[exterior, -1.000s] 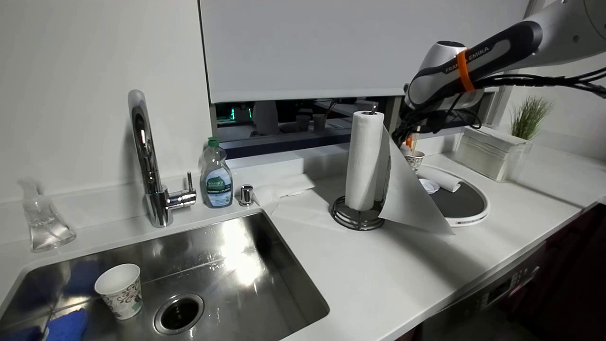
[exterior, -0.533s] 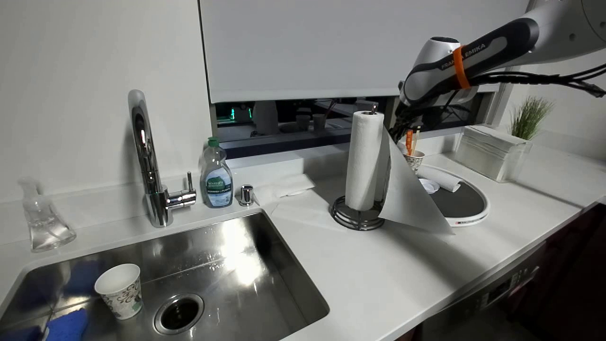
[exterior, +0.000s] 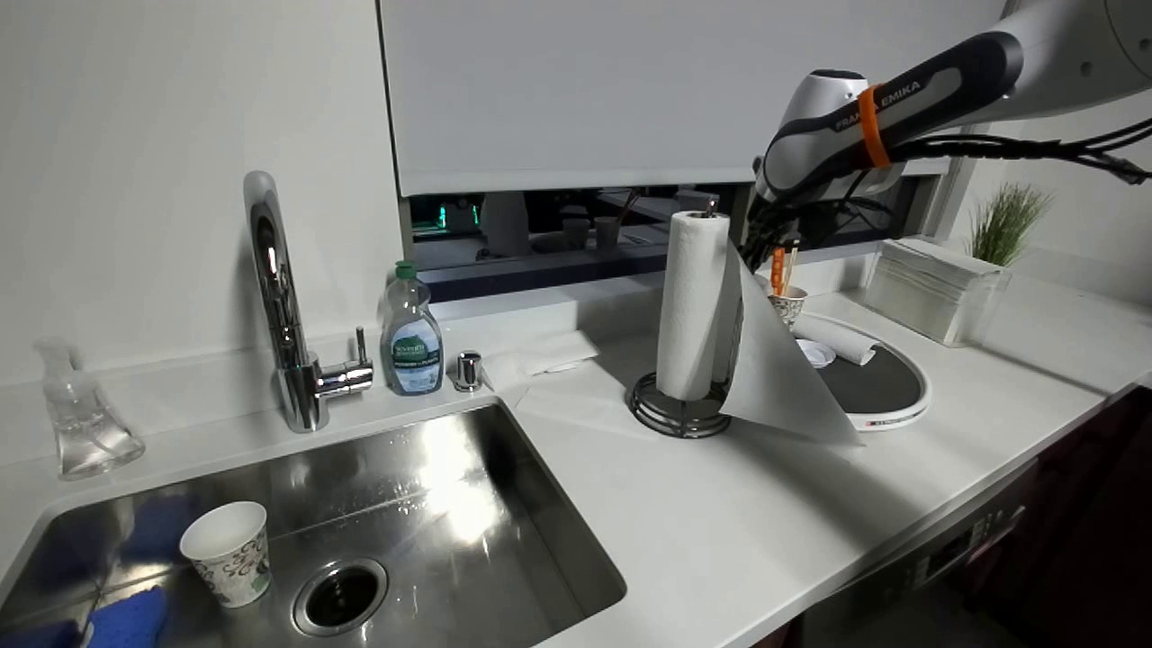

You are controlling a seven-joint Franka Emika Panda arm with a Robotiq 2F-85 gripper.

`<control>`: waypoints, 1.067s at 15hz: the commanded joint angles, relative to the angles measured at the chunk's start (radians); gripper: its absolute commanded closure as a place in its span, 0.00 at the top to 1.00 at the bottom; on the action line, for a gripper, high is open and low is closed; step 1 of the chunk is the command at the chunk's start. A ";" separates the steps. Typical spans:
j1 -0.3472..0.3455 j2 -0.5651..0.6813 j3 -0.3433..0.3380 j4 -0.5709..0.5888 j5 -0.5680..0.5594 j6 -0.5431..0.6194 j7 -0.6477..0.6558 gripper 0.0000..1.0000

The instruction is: Move the cup backwards and cover the cup

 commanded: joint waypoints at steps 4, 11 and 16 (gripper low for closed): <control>0.006 0.032 -0.007 0.034 -0.042 -0.016 0.050 0.02; 0.007 0.060 -0.011 0.065 -0.053 -0.013 0.058 0.02; 0.009 0.071 -0.009 0.071 -0.057 -0.020 0.061 0.02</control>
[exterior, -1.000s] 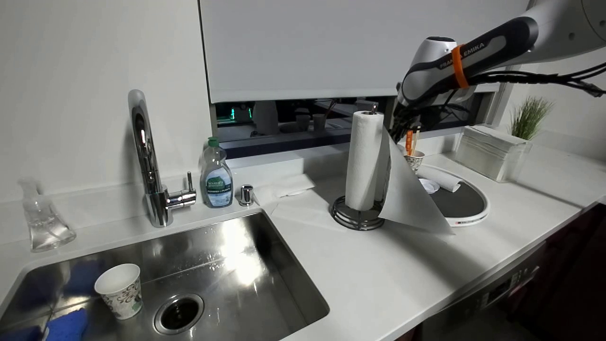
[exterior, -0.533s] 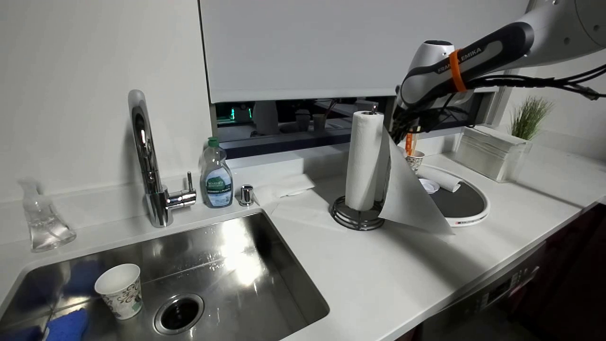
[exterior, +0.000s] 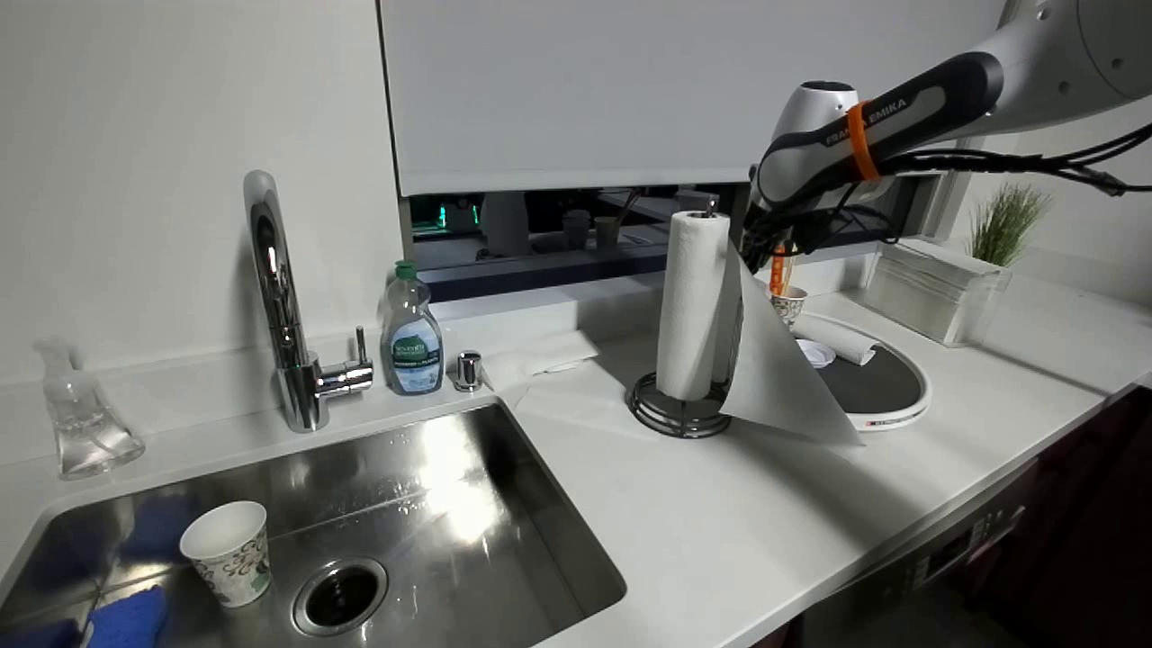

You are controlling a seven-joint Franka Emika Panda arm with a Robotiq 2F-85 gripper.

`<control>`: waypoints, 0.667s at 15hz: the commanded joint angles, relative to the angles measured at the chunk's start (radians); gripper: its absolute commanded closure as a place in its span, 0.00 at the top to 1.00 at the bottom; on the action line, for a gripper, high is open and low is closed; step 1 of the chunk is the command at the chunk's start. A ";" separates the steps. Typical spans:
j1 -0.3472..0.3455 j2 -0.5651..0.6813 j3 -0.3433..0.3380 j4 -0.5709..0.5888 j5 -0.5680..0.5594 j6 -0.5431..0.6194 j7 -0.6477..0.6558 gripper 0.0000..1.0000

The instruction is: Move the cup backwards and cover the cup

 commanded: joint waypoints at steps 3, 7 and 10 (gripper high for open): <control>0.009 0.027 -0.005 0.027 -0.029 -0.022 0.031 0.02; 0.011 0.031 -0.005 0.028 -0.032 -0.027 0.036 0.32; 0.013 0.031 -0.007 0.030 -0.035 -0.030 0.039 0.47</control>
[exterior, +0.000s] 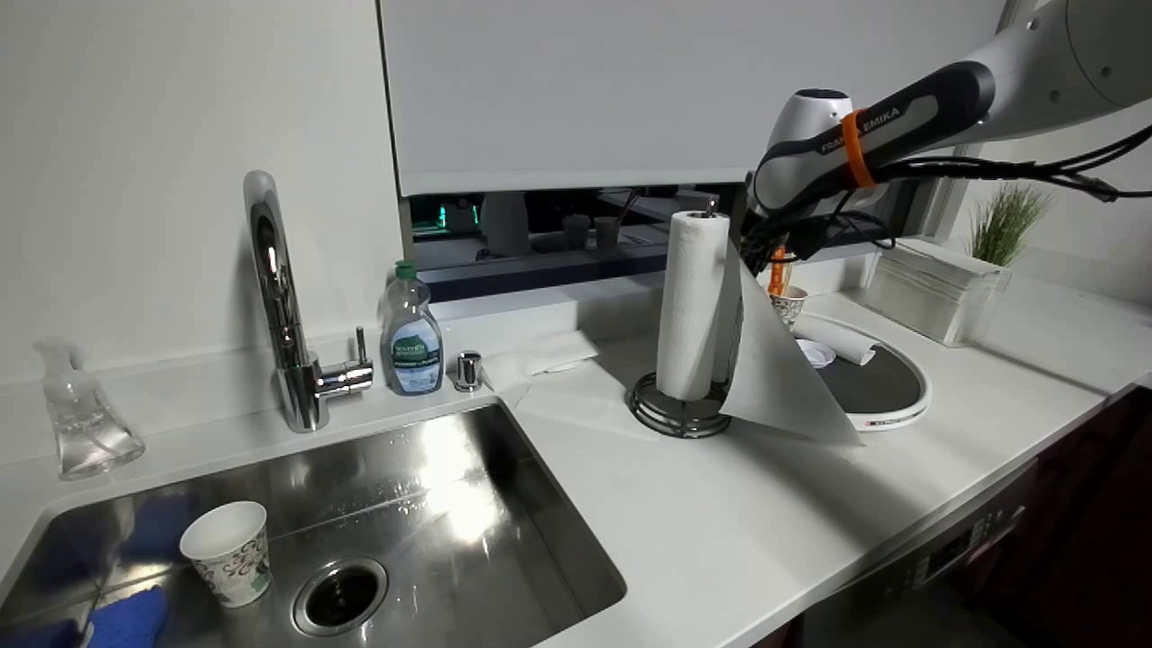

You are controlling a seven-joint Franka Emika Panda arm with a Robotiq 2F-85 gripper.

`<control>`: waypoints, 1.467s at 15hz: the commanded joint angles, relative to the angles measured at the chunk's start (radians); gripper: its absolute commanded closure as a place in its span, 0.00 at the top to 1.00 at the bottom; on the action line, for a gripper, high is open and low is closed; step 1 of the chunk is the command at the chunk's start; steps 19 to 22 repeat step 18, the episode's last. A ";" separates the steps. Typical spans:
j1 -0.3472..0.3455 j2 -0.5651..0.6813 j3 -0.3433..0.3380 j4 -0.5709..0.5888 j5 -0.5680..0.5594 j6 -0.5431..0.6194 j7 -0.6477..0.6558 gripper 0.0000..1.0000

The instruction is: Move the cup backwards and cover the cup

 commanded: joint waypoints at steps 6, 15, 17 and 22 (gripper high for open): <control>0.005 -0.034 -0.002 0.019 -0.017 -0.048 0.047 0.93; -0.181 -0.414 0.029 -0.231 0.338 0.040 -0.178 1.00; -0.143 -0.330 -0.002 -0.112 0.267 -0.033 -0.130 1.00; -0.144 -0.337 -0.006 -0.111 0.265 -0.038 -0.130 1.00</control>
